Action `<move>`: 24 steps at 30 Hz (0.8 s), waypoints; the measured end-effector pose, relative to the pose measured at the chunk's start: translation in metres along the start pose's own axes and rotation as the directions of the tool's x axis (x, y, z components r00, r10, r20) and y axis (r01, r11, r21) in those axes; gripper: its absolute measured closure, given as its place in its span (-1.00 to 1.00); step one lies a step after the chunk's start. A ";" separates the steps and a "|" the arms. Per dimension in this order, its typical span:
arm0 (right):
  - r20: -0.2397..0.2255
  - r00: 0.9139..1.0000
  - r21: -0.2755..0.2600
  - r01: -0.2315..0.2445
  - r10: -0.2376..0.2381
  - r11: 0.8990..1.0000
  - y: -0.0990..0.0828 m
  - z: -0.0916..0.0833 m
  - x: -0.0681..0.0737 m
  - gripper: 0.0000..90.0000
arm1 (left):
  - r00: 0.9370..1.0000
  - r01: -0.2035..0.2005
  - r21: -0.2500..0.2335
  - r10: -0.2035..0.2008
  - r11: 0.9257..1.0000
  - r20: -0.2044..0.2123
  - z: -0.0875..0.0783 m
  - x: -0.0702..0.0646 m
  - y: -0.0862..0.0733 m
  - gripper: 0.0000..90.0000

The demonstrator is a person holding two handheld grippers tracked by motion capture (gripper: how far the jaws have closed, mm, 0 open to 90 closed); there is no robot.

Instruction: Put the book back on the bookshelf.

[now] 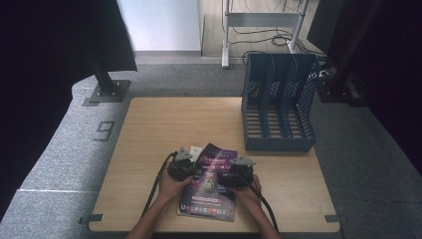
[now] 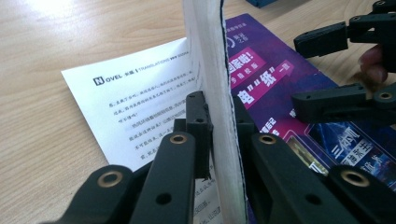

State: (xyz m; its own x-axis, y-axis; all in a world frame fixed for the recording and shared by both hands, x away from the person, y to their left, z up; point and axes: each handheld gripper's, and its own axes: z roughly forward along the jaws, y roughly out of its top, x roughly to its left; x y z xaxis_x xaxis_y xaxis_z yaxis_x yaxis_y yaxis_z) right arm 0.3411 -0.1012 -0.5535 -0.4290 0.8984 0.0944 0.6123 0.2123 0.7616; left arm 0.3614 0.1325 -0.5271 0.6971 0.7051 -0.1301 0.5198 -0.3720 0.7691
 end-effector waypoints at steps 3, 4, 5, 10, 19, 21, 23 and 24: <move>-0.001 1.000 0.000 0.000 0.000 1.000 0.000 0.000 0.000 -0.66 | 1.000 -0.001 -0.008 0.001 1.000 0.009 -0.002 0.000 0.000 0.89; -0.001 1.000 0.000 -0.001 0.001 1.000 0.000 0.000 0.000 -0.66 | 1.000 -0.002 -0.014 0.002 1.000 0.011 -0.002 -0.001 0.001 0.89; -0.001 1.000 0.000 -0.002 0.002 1.000 0.000 0.000 0.000 -0.66 | 1.000 -0.003 -0.019 0.004 1.000 0.015 -0.003 -0.001 0.001 0.90; 0.001 1.000 -0.002 0.001 -0.001 1.000 0.000 -0.001 0.000 -0.65 | 1.000 -0.022 -0.053 0.023 0.998 0.019 -0.008 -0.006 0.003 0.91; -0.020 1.000 -0.030 0.012 -0.012 0.999 -0.002 -0.005 0.000 -0.63 | 0.998 -0.052 -0.104 0.054 0.993 0.021 -0.017 -0.015 0.008 0.91; -0.024 1.000 -0.039 0.002 -0.003 0.999 -0.001 -0.007 -0.001 -0.63 | 0.998 -0.055 -0.113 0.058 0.992 0.021 -0.018 -0.016 0.009 0.91; -0.031 1.000 -0.056 -0.002 0.000 0.998 0.000 -0.010 -0.003 -0.62 | 0.998 -0.061 -0.117 0.064 0.991 0.025 -0.021 -0.018 0.010 0.91; -0.031 1.000 -0.056 -0.002 0.000 0.998 0.000 -0.010 -0.003 -0.62 | 0.998 -0.061 -0.117 0.064 0.991 0.025 -0.021 -0.018 0.010 0.91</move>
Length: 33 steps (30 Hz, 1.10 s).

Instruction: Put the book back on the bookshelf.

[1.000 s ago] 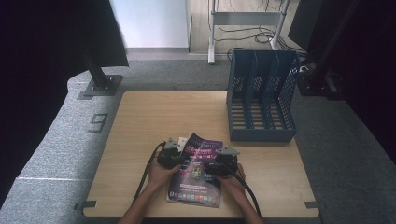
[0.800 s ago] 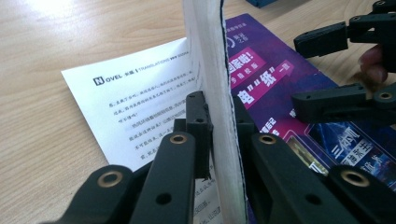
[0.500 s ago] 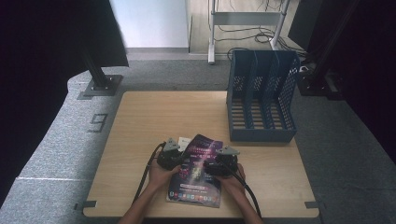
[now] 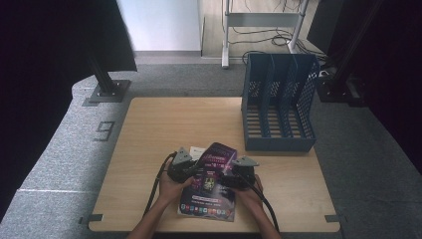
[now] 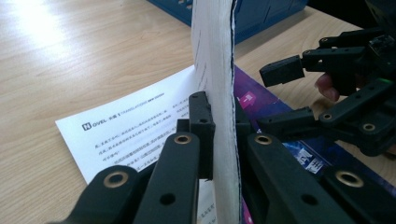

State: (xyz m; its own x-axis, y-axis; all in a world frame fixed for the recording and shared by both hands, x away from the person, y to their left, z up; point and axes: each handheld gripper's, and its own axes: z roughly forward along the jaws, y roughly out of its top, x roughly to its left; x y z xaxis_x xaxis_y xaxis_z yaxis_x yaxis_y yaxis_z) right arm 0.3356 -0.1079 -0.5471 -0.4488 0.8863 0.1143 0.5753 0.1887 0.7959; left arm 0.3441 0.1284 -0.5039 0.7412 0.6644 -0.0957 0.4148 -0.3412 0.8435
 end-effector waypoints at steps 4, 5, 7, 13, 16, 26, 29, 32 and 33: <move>-0.009 1.000 -0.029 -0.015 0.014 0.999 0.001 -0.005 -0.003 -0.61 | 1.000 -0.008 -0.012 0.008 1.000 0.000 -0.003 -0.003 0.003 0.91; -0.009 1.000 -0.029 -0.015 0.014 0.999 0.001 -0.005 -0.003 -0.61 | 1.000 -0.009 -0.015 0.009 1.000 0.001 -0.004 -0.004 0.003 0.91; -0.021 0.999 -0.034 -0.027 0.027 0.999 0.002 -0.006 -0.005 -0.61 | 1.000 -0.017 -0.024 0.017 1.000 0.001 -0.007 -0.006 0.005 0.91; -0.034 0.999 -0.040 -0.036 0.035 0.999 0.002 -0.008 -0.008 -0.61 | 1.000 -0.031 -0.045 0.031 0.999 0.004 -0.012 -0.010 0.009 0.91; -0.040 0.998 -0.038 -0.041 0.039 0.998 0.002 -0.008 -0.008 -0.61 | 0.999 -0.040 -0.054 0.040 0.998 0.007 -0.013 -0.011 0.009 0.91; -0.058 0.997 -0.064 -0.058 0.054 0.996 0.002 -0.011 -0.011 -0.61 | 0.998 -0.060 -0.107 0.061 0.992 0.012 -0.023 -0.016 0.015 0.92; -0.068 0.996 -0.069 -0.063 0.059 0.996 0.003 -0.012 -0.012 -0.61 | 0.998 -0.059 -0.116 0.062 0.991 0.016 -0.026 -0.017 0.016 0.92; -0.083 0.994 -0.068 -0.070 0.065 0.995 0.003 -0.012 -0.013 -0.62 | 0.998 -0.055 -0.124 0.058 0.991 0.027 -0.027 -0.016 0.016 0.92; -0.089 0.994 -0.068 -0.076 0.070 0.995 0.003 -0.012 -0.013 -0.63 | 0.998 -0.054 -0.125 0.058 0.991 0.030 -0.027 -0.016 0.016 0.92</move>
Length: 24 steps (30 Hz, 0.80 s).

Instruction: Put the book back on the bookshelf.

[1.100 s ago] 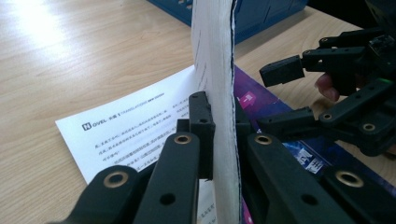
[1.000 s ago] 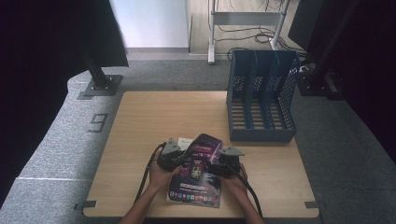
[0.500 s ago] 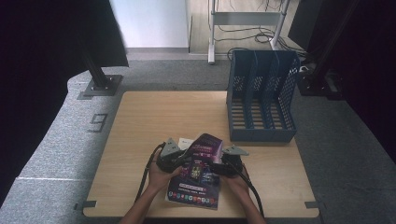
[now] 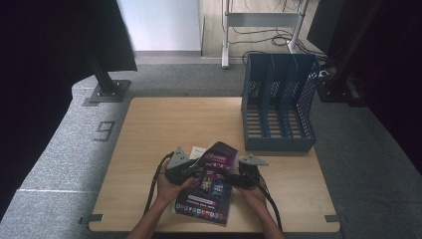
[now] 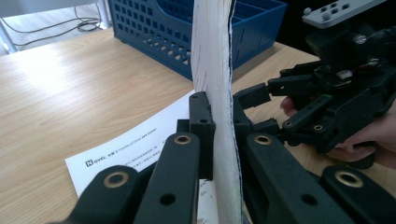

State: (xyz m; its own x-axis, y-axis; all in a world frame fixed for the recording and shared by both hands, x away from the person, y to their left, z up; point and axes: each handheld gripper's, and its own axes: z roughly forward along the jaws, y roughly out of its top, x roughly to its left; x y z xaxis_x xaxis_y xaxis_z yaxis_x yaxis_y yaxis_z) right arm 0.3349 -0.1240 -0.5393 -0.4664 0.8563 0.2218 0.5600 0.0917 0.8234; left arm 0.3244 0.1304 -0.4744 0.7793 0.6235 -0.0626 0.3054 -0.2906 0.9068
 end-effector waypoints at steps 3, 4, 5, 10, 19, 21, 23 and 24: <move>-0.027 1.000 0.011 -0.010 0.011 1.000 0.000 0.001 -0.001 -0.65 | 1.000 0.002 -0.001 -0.002 1.000 0.004 0.000 0.000 0.000 0.92; -0.027 1.000 0.011 -0.010 0.011 1.000 0.000 0.001 -0.001 -0.65 | 1.000 0.002 -0.001 -0.002 1.000 0.004 0.000 0.000 0.000 0.92; -0.034 0.999 0.013 -0.015 0.016 1.000 -0.001 0.002 -0.001 -0.66 | 1.000 0.002 -0.001 -0.002 1.000 0.005 0.000 0.000 0.000 0.92; -0.049 0.998 0.029 -0.028 0.029 0.999 -0.001 0.004 -0.002 -0.68 | 1.000 -0.004 -0.003 0.004 1.000 0.006 0.000 -0.001 0.000 0.92; -0.071 0.996 0.033 -0.045 0.048 0.998 -0.001 0.004 -0.004 -0.71 | 1.000 -0.011 -0.014 0.012 1.000 0.012 -0.002 -0.003 0.001 0.92; -0.073 0.996 0.033 -0.048 0.050 0.998 -0.001 0.004 -0.004 -0.71 | 1.000 -0.011 -0.014 0.011 1.000 0.011 -0.002 -0.003 0.002 0.92; -0.076 0.996 0.037 -0.051 0.053 0.998 -0.001 0.004 -0.004 -0.71 | 1.000 -0.010 -0.013 0.010 1.000 0.010 -0.003 -0.003 0.002 0.92; -0.076 0.996 0.037 -0.051 0.053 0.998 -0.001 0.004 -0.004 -0.71 | 1.000 -0.010 -0.014 0.010 1.000 0.009 -0.003 -0.003 0.002 0.92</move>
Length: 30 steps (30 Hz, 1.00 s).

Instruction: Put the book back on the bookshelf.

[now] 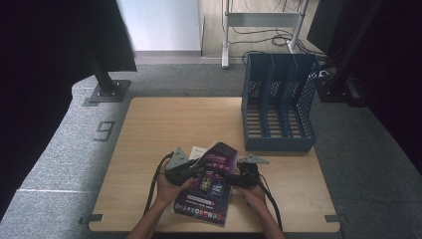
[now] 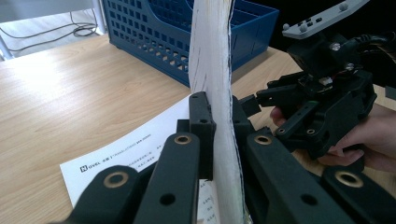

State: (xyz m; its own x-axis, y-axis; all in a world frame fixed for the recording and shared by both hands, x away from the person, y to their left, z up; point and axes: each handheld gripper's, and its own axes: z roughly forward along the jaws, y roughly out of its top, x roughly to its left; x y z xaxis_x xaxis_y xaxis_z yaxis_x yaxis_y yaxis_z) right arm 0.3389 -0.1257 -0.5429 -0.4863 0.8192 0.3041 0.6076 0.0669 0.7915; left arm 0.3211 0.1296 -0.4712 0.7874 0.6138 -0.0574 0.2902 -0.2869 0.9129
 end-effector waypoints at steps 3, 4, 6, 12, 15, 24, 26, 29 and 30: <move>-0.001 1.000 0.000 0.000 0.000 1.000 0.000 0.000 0.000 -0.71 | 1.000 0.001 -0.001 -0.001 1.000 0.000 0.000 0.000 0.000 0.91; -0.004 1.000 0.001 0.000 0.000 1.000 0.000 0.000 0.000 -0.71 | 1.000 0.000 -0.002 0.000 1.000 0.001 -0.001 0.000 0.000 0.92; -0.006 1.000 0.002 -0.005 0.005 1.000 0.000 0.000 0.000 -0.71 | 1.000 -0.001 -0.005 0.001 1.000 0.001 -0.001 -0.001 0.001 0.92; -0.034 0.999 -0.004 -0.021 0.021 1.000 0.002 -0.002 -0.001 -0.73 | 1.000 -0.023 -0.022 0.023 0.999 0.008 -0.007 -0.006 0.006 0.92; -0.053 0.998 -0.004 -0.029 0.029 1.000 0.002 -0.002 -0.001 -0.73 | 1.000 -0.026 -0.026 0.027 0.999 0.013 -0.009 -0.008 0.008 0.91; -0.075 0.997 -0.007 -0.023 0.023 1.000 0.002 -0.001 0.003 -0.68 | 1.000 -0.020 -0.019 0.021 1.000 0.020 -0.009 -0.006 0.008 0.91; -0.072 0.997 -0.008 -0.023 0.022 1.000 0.002 -0.002 0.003 -0.64 | 1.000 -0.010 -0.013 0.010 1.000 0.020 -0.009 -0.004 0.008 0.91; -0.063 0.998 -0.011 -0.020 0.019 1.000 0.002 -0.002 0.004 -0.60 | 1.000 0.004 -0.002 -0.004 1.000 0.024 -0.008 0.000 0.007 0.91; -0.061 0.998 -0.014 -0.022 0.021 1.000 0.002 -0.002 0.004 -0.59 | 1.000 0.011 0.004 -0.011 1.000 0.024 -0.008 0.001 0.006 0.91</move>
State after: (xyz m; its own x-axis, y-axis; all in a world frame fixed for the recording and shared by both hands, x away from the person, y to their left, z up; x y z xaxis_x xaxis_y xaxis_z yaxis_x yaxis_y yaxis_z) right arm 0.3368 -0.1236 -0.5391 -0.5112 0.7839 0.3523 0.6090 0.0412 0.7921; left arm 0.3192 0.1341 -0.4620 0.7972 0.5987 -0.0774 0.3012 -0.2834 0.9105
